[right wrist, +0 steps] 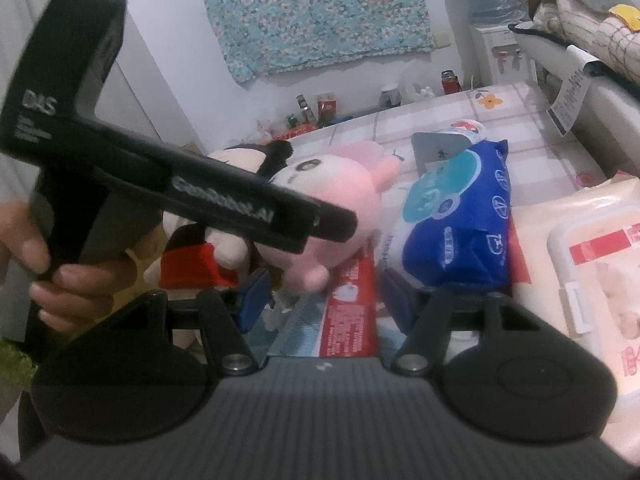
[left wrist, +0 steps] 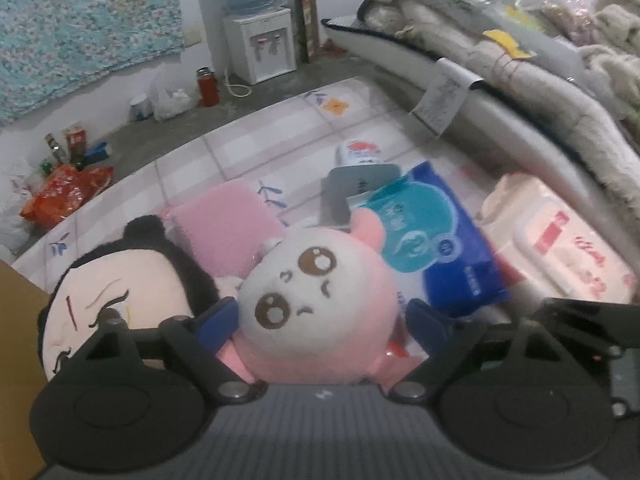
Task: Organize soft objects
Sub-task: 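Grasp the pink-and-white plush with the left gripper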
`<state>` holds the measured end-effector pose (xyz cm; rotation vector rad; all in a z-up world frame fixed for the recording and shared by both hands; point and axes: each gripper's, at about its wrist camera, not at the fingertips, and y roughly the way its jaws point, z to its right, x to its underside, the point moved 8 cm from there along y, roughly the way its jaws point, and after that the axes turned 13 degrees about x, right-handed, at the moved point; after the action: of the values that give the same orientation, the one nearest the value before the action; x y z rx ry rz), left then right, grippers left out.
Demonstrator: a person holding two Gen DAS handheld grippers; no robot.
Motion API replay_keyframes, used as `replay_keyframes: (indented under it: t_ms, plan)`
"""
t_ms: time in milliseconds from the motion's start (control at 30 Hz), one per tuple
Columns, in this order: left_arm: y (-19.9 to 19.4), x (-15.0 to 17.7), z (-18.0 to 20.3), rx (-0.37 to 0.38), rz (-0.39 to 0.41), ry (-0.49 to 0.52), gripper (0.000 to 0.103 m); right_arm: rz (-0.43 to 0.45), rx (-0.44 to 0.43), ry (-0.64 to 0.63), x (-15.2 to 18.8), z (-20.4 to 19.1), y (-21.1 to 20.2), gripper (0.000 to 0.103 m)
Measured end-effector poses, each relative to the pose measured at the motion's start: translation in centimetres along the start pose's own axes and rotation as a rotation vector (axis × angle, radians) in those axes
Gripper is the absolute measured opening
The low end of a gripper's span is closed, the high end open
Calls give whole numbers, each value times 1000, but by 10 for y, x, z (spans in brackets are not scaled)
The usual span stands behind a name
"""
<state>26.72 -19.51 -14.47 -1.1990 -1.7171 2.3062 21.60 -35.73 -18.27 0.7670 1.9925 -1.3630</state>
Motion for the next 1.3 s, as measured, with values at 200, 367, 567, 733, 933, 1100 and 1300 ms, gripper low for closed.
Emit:
replay_keyframes:
  t_ms: [200,367,567,733,933,1100,1300]
  plan:
    - [-1,0,-1,-23,11,0,82,-10,-12,41,4,10,3,61]
    - [-3,-2,0,-36,22,-6,79,2,-18,53,4,13,0,61]
    - [-13,-3,5,-49,42,-5,78,0,-38,78,6,19,-1,62]
    - [-35,-7,12,-65,85,-4,78,-1,-48,82,7,22,0,62]
    - [-72,-9,22,-61,166,-25,78,2,-53,85,9,23,-1,62]
    - [-100,-5,31,-55,215,-28,78,15,-58,78,9,22,-4,62]
    - [-122,5,39,-45,241,-44,78,27,-65,79,9,21,-7,62]
